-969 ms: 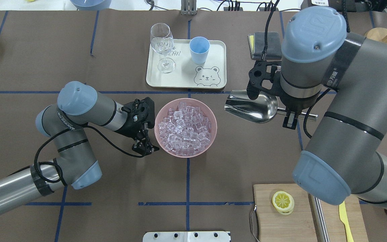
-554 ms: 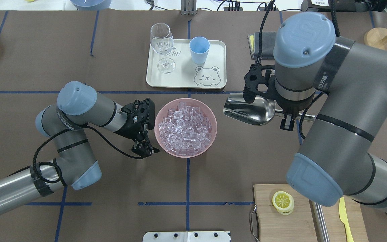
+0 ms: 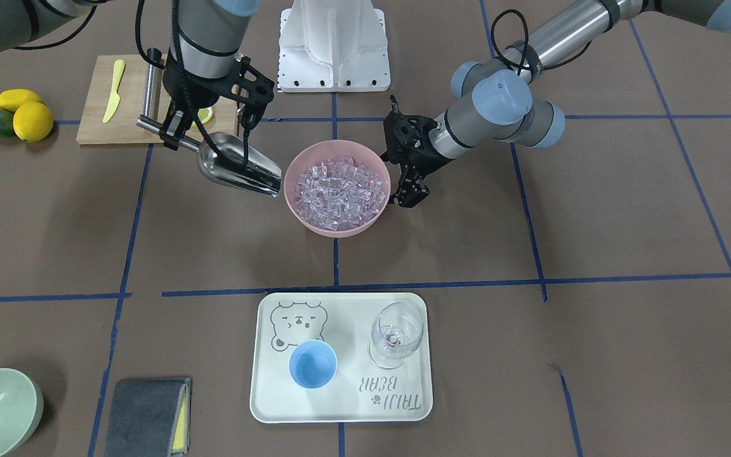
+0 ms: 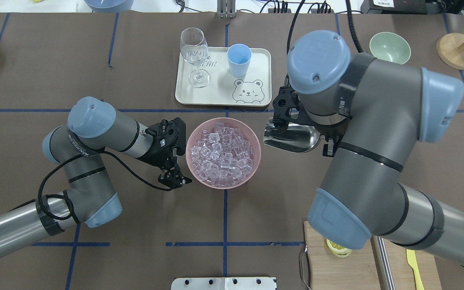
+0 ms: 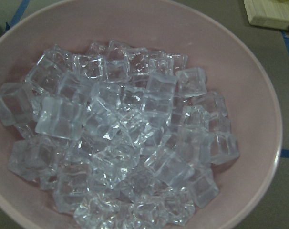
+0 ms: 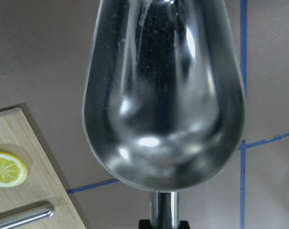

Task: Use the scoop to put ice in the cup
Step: 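Swing the right arm over and dip the scoop into the ice cubes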

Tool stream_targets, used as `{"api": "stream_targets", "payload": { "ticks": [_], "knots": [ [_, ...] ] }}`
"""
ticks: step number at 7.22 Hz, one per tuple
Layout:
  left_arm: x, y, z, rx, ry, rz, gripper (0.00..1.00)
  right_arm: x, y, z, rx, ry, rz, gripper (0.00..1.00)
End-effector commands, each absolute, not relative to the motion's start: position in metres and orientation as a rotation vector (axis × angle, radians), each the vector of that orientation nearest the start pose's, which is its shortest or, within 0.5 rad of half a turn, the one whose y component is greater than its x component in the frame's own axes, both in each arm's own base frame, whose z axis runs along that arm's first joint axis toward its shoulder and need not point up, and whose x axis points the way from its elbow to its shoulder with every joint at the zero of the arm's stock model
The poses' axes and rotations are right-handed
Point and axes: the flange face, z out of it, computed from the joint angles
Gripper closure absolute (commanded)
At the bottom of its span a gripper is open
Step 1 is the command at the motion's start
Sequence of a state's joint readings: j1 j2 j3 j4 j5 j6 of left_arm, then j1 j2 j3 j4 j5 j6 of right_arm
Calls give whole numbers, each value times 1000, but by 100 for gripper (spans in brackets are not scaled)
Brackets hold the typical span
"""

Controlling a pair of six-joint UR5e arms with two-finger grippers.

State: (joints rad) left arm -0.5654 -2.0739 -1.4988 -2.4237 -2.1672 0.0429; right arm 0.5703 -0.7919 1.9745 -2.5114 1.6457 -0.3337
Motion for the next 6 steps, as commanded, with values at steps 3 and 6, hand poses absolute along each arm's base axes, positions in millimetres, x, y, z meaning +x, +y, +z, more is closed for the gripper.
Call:
{"api": "stream_targets", "payload": {
  "ticks": [3,6],
  "knots": [
    [528,-419,300,928,1114,1262,0,-446,-410,138,160,-35,-1408,100],
    [530,-415,304,922,1113,1270,0,-487,-417,111,89,36,-1444,100]
  ]
}}
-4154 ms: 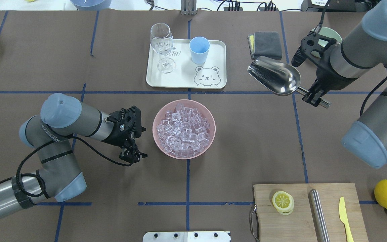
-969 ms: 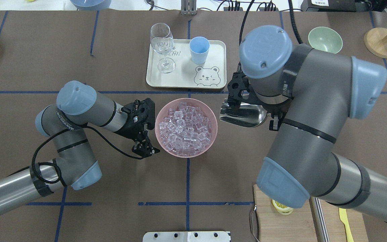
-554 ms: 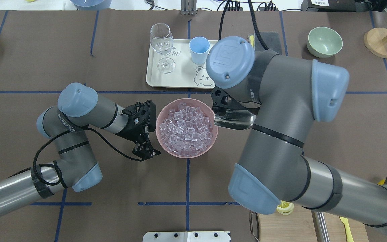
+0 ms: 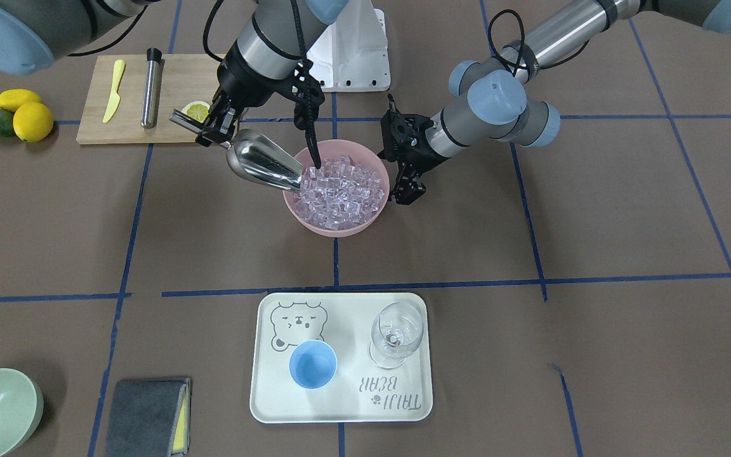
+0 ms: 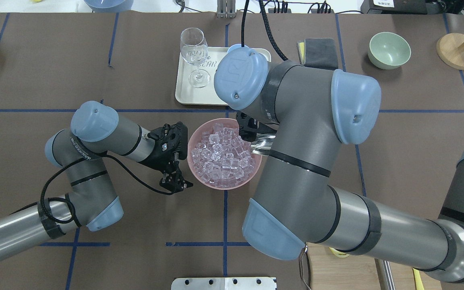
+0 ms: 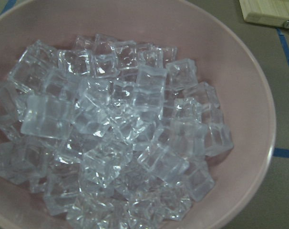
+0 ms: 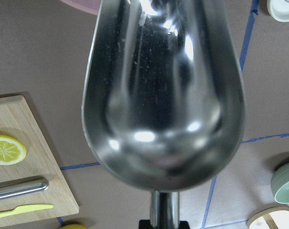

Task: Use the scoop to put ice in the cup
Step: 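Swing the right arm over and dip the scoop into the ice cubes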

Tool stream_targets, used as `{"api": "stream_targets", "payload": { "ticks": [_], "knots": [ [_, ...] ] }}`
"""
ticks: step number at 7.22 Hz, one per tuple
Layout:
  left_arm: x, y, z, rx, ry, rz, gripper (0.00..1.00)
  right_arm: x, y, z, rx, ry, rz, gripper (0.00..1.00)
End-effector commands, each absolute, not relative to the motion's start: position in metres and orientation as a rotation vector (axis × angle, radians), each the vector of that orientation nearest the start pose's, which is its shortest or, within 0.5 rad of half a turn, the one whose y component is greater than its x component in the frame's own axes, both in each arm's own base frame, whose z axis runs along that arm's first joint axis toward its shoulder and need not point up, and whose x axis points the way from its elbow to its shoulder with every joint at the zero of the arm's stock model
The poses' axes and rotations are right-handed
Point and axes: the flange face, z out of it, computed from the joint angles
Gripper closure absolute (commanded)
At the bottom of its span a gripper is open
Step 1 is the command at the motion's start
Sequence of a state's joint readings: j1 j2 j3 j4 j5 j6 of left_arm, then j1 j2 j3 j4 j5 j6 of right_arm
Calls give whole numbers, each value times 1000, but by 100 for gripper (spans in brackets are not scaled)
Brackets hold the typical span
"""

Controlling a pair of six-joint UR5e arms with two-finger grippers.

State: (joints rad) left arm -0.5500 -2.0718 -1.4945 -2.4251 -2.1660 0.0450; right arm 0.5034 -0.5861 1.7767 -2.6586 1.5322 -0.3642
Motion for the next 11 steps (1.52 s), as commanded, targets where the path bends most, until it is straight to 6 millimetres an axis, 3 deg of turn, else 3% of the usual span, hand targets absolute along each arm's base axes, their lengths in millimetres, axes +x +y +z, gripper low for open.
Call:
{"api": "stream_targets", "payload": {
  "ticks": [1,4,9,11],
  "knots": [
    [531,-414,305,921,1113,1273,0,-497,-420,113,64,69,-1450,100],
    [532,-410,303,952,1133,1273,0,-496,-407,113,1,157,-1496,100],
    [532,-410,303,952,1133,1273,0,-532,-389,115,-22,221,-1553,100],
    [532,-410,303,952,1133,1273,0,-536,-387,116,-21,230,-1560,100]
  ]
}}
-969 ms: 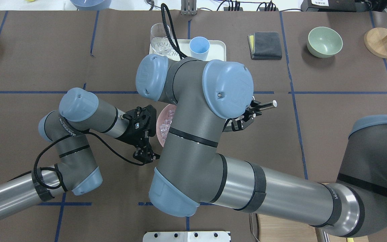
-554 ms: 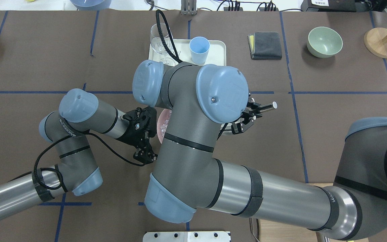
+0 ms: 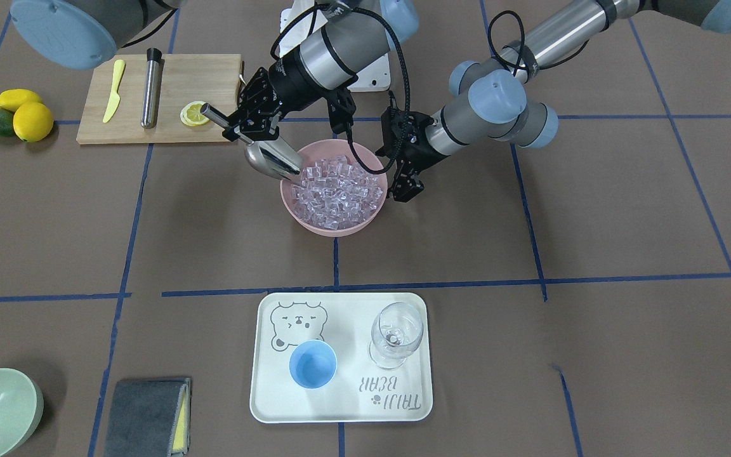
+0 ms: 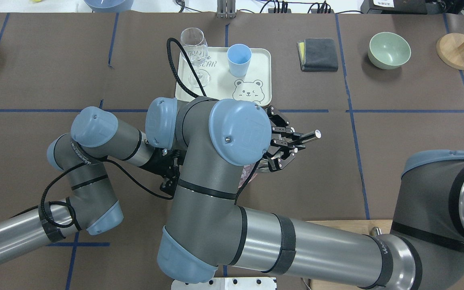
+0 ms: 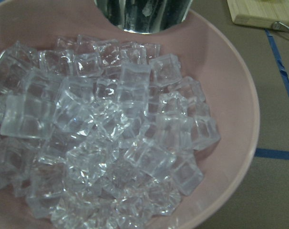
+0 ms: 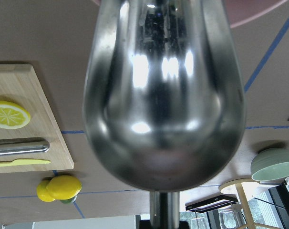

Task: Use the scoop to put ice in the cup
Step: 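Swing the right arm over and dip the scoop into the ice cubes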

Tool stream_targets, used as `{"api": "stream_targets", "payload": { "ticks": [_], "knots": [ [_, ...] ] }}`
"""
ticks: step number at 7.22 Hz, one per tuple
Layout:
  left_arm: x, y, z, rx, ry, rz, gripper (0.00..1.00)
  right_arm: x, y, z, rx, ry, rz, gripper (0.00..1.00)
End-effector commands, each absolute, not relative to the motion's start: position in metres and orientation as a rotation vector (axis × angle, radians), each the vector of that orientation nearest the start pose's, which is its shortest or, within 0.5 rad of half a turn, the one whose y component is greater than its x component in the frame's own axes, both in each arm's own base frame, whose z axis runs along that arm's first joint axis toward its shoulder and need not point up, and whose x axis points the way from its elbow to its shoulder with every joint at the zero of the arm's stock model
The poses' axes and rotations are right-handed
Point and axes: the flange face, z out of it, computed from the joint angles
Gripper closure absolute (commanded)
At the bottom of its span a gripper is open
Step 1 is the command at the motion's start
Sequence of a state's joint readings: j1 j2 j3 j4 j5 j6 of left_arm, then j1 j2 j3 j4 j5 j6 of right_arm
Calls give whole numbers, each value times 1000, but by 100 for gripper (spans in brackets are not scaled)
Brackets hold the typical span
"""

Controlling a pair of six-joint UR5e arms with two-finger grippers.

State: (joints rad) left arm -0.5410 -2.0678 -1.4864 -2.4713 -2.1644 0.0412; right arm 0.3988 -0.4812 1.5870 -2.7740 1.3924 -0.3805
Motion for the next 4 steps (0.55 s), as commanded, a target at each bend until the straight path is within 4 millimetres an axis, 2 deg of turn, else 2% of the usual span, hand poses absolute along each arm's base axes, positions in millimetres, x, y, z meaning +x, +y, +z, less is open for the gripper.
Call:
{"api": "stream_targets", "payload": {
  "ticks": [1,4],
  "knots": [
    [532,-409,303,952,1135,1273,0,-539,-385,117,-19,234,-1564,100],
    [532,-409,303,953,1134,1274,0,-548,-375,120,-18,243,-1585,100]
  ]
}}
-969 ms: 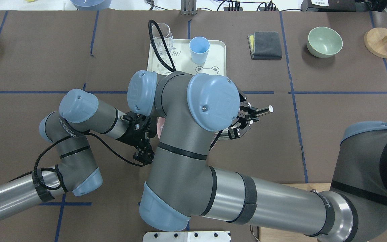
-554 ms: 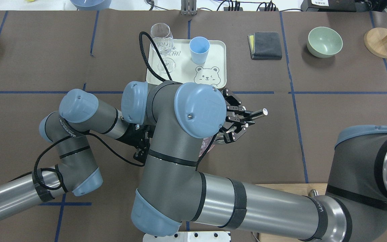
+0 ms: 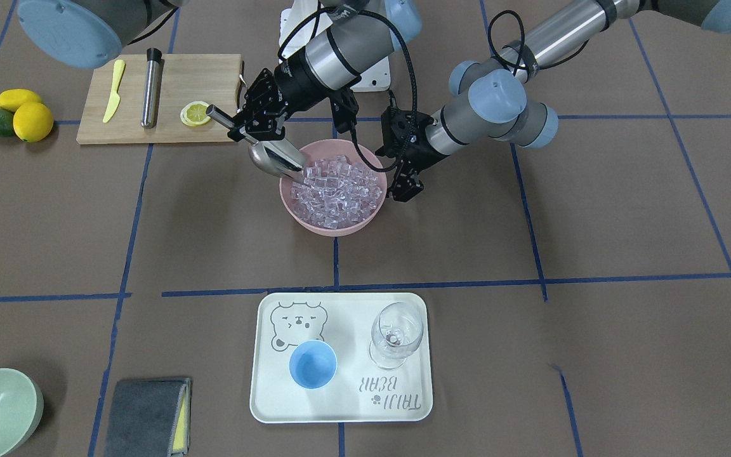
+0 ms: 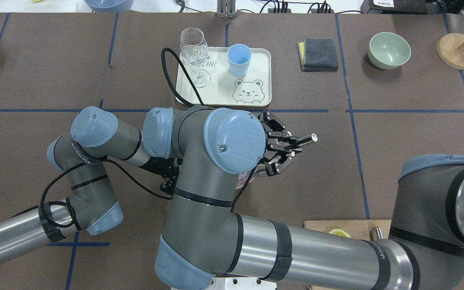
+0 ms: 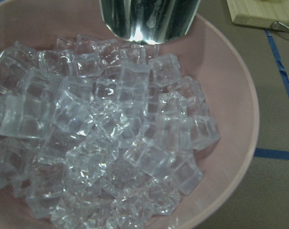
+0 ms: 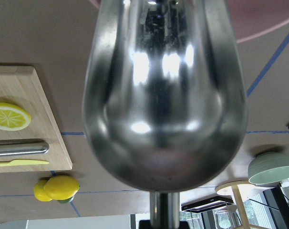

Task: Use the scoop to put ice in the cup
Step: 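Swing the right arm over and dip the scoop into the ice cubes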

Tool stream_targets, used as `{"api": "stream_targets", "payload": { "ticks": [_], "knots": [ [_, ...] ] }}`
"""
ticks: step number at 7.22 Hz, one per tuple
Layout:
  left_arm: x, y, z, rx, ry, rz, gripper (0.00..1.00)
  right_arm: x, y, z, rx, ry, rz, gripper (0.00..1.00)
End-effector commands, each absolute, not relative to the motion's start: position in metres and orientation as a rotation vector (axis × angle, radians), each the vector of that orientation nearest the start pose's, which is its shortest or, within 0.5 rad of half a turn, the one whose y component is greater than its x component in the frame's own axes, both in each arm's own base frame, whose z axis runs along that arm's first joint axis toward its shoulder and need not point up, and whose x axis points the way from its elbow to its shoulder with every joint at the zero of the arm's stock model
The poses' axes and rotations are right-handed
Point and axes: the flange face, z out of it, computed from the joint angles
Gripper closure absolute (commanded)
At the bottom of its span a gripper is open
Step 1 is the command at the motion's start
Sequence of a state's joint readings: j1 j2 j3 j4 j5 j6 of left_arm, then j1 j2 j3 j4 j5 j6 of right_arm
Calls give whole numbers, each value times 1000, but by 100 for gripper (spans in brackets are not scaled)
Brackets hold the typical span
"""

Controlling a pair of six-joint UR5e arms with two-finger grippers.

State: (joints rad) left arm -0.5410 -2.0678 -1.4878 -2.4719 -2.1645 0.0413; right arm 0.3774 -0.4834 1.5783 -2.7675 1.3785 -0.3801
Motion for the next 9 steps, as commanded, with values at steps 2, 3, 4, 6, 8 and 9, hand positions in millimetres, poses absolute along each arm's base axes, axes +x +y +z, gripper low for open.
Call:
{"api": "stream_targets", "payload": {
  "ticks": [2,3,4,6,8,9],
  "knots": [
    [532,-409,303,954,1136,1273,0,-563,-376,124,-1,251,-1590,100],
    [531,-410,303,953,1134,1271,0,-576,-380,130,16,243,-1590,100],
    [532,-409,303,954,1136,1273,0,-577,-380,128,23,237,-1589,100],
    [531,-409,302,955,1136,1272,0,-580,-381,122,61,210,-1586,100],
    [526,-407,319,933,1127,1272,0,-583,-381,123,96,191,-1578,100],
    [527,-406,320,929,1127,1274,0,-585,-382,123,114,180,-1572,100]
  ]
}}
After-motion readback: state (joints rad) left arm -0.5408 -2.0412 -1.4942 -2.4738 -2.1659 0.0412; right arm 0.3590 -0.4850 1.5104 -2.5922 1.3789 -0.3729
